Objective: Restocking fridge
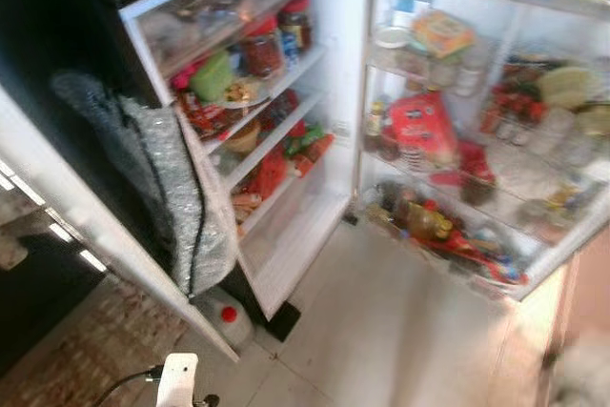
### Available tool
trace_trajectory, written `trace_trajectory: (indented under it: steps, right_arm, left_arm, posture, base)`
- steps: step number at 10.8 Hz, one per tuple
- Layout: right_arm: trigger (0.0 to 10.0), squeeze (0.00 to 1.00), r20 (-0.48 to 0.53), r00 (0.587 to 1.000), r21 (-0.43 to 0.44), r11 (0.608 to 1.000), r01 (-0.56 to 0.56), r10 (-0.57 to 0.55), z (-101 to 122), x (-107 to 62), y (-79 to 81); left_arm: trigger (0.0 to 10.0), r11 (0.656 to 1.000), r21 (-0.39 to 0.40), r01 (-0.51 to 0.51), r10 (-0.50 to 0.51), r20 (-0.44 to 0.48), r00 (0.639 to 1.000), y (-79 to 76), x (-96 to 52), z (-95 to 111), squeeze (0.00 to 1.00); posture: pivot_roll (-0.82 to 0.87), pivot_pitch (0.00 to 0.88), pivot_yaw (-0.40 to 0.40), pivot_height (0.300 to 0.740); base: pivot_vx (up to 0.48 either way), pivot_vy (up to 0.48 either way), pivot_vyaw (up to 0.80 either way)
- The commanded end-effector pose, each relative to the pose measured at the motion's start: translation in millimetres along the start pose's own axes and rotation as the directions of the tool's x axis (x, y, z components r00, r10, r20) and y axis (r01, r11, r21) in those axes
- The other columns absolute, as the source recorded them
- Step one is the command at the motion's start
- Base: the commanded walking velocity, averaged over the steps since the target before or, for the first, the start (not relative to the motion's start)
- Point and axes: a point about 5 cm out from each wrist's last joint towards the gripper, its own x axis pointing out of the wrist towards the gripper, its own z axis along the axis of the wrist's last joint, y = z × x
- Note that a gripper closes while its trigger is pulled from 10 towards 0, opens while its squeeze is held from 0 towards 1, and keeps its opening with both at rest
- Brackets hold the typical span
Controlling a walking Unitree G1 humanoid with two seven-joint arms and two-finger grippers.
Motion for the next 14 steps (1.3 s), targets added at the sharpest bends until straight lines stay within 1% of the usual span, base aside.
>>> trace_trajectory:
  steps: [1,2,3,4,6,7,8,9,10,12,14]
  right_arm:
    - [10.0,0.00,0.044,0.999,0.014,0.999,0.030,-0.031,0.5,-7.5,2.6]
    - [10.0,0.00,0.148,0.987,0.029,0.998,0.060,-0.064,18.5,-5.5,-0.7]
    - [10.0,0.00,0.175,0.981,0.044,0.996,0.079,-0.085,24.3,-4.8,-2.8]
    - [10.0,0.00,0.232,0.958,0.113,0.983,0.143,-0.166,44.3,0.1,-13.8]
    - [10.0,0.00,0.297,0.928,0.169,0.969,0.179,-0.223,72.5,8.3,-23.5]
    - [10.0,0.00,0.307,0.931,0.185,0.972,0.146,-0.198,81.8,10.0,-18.2]
    - [10.0,0.00,0.338,0.929,0.158,0.982,0.102,-0.151,88.8,8.1,-8.8]
    - [10.0,0.00,0.332,0.937,0.170,0.984,0.054,-0.109,90.5,4.1,3.4]
    - [10.0,0.00,0.327,0.940,0.174,0.984,0.045,-0.101,90.9,2.6,7.1]
    - [10.0,0.00,0.299,0.949,0.179,0.983,0.046,-0.099,90.6,1.9,8.4]
    - [10.0,0.00,0.299,0.951,0.171,0.985,0.034,-0.084,91.6,0.3,11.6]
  left_arm:
    - [10.0,1.000,0.009,-0.005,0.006,-0.023,1.000,4.3,-1.1,-5.4,0.00]
    - [10.0,1.000,0.007,-0.007,0.007,-0.021,1.000,4.4,-1.1,-4.9,0.00]
    - [10.0,1.000,0.006,-0.008,0.008,-0.020,1.000,4.5,-1.0,-4.6,0.00]
    - [10.0,1.000,-0.002,-0.011,0.011,-0.015,1.000,4.5,-0.9,-3.9,0.00]
    - [10.0,1.000,0.002,-0.008,0.008,-0.014,1.000,4.7,-0.8,-3.2,0.00]
    - [10.0,1.000,0.003,-0.008,0.008,-0.015,1.000,5.0,-0.8,-3.1,0.00]
    - [10.0,1.000,0.018,-0.005,0.006,-0.016,1.000,5.2,-0.8,-2.8,0.00]
    - [10.0,0.999,0.038,-0.006,0.007,-0.015,1.000,5.6,-0.8,-2.4,0.00]
    - [10.0,1.000,0.031,-0.007,0.007,-0.014,1.000,5.5,-0.8,-2.5,0.00]
    - [10.0,1.000,0.028,-0.004,0.004,-0.016,1.000,4.2,-0.7,-2.6,0.00]
    - [10.0,1.000,0.027,-0.006,0.006,-0.016,1.000,4.3,-0.6,-2.6,0.00]
  posture:
    - [-0.25,0.065,0.117,0.740]
    - [-0.25,0.069,0.117,0.740]
    - [-0.25,0.068,0.117,0.740]
    - [-0.25,0.073,0.123,0.740]
    - [-0.25,0.077,0.124,0.740]
    - [-0.25,0.081,0.125,0.740]
    - [-0.24,0.083,0.125,0.740]
    - [-0.24,0.083,0.123,0.740]
    - [-0.24,0.084,0.122,0.740]
    - [-0.24,0.076,0.116,0.740]
    - [-0.24,0.073,0.116,0.740]
  base:
    - [0.000,0.000,0.00]
    - [0.000,0.000,0.00]
    - [0.000,0.000,0.00]
    - [0.000,0.000,0.00]
    - [0.000,0.000,0.00]
    - [0.000,0.000,0.00]
    - [0.000,0.000,0.00]
    - [0.000,-0.409,0.00]
    - [0.000,-0.480,0.00]
    - [0.000,-0.307,0.00]
    - [0.000,-0.324,0.00]
